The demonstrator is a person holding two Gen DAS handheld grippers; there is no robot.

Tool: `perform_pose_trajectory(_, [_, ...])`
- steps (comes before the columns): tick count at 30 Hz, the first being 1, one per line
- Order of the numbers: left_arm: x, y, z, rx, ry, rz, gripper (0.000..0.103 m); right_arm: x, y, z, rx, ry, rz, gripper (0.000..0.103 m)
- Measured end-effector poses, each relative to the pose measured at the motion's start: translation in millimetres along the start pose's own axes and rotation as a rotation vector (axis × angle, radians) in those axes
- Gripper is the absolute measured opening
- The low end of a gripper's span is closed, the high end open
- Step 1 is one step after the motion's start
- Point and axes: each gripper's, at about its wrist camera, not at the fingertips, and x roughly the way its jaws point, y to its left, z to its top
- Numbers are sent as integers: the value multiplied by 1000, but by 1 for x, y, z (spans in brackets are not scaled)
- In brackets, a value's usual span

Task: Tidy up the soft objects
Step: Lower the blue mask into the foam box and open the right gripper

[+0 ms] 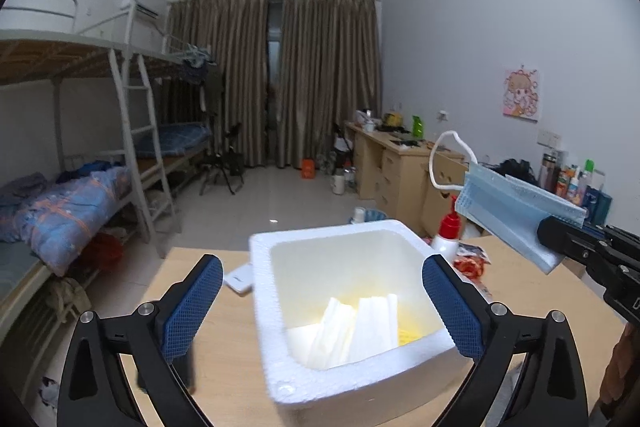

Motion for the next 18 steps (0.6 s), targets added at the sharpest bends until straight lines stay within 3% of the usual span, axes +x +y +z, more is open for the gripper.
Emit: perform_pose_trajectory(18, [-47,35,-9,-17,-38,150,103,26,21,1,-29,24,74,14])
